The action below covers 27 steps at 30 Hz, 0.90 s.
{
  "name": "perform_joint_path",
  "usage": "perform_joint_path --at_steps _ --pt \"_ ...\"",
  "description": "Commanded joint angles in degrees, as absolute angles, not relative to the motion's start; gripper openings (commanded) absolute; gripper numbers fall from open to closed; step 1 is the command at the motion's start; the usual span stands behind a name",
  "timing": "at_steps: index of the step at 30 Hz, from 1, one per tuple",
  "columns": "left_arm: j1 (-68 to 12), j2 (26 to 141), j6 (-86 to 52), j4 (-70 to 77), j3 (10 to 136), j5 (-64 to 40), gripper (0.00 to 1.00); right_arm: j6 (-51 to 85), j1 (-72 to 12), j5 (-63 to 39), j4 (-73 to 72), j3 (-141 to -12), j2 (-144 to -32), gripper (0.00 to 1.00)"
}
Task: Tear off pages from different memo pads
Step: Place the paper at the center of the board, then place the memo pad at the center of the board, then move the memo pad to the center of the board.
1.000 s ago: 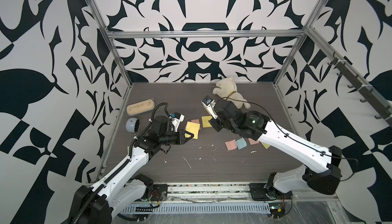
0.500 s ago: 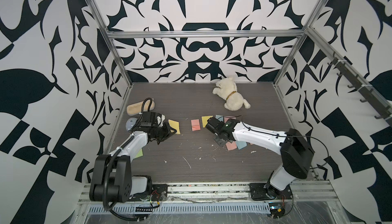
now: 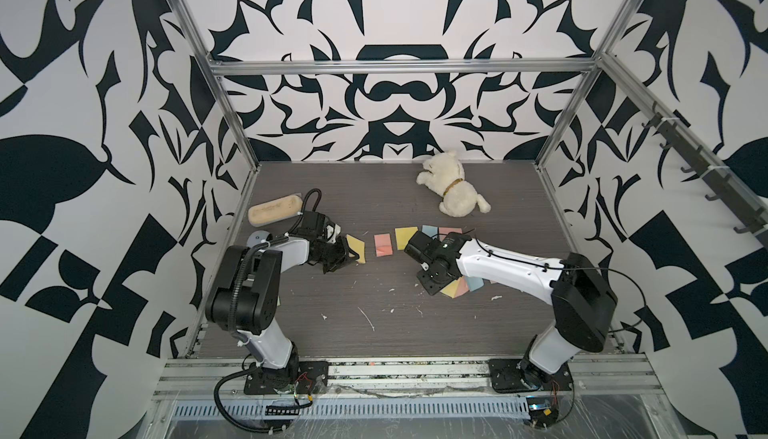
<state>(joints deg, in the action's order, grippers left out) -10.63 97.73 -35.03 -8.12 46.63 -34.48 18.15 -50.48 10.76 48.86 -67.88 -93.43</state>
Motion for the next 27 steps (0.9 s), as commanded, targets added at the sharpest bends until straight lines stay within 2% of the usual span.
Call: perform_joint_path --at_steps 1,5,6,8,10,13,17,23,27 --pt "-10.80 101.08 -35.52 -6.86 49.38 -33.82 0.03 18.95 -50.54 12.90 53.65 -73.03 -90.12 0.51" --pt "-11.92 104.48 -35.05 -7.60 52.15 -33.40 0.14 19.53 -50.71 14.01 53.26 -74.88 -88.88 0.52" --pt "-12.08 105.08 -34.78 -8.53 52.86 -32.67 0.19 19.75 -50.94 14.03 52.55 -74.88 -88.68 0.52" --pt "-12.68 105.08 -33.39 -11.45 54.30 -30.38 0.37 20.39 -51.40 14.15 50.86 -74.88 -88.51 0.52" --pt "-13.17 104.06 -31.52 -15.32 55.45 -27.16 0.50 20.82 -51.96 13.98 49.23 -75.06 -88.62 0.52" --pt "-13.18 101.46 -29.12 -21.36 56.89 -21.87 0.61 20.71 -53.47 13.78 46.02 -75.68 -89.03 0.52" --pt "-13.18 97.77 -27.05 -27.56 58.36 -16.41 0.66 20.69 -54.72 12.64 42.02 -76.09 -90.29 0.51" --pt "-12.74 89.85 -25.81 -35.88 57.24 -7.13 0.68 20.29 -55.06 11.63 35.87 -75.40 -91.22 0.50" --pt "-7.40 81.50 -31.65 -37.60 52.72 -2.11 0.69 20.13 -55.18 7.39 31.34 -74.66 -92.49 0.49"
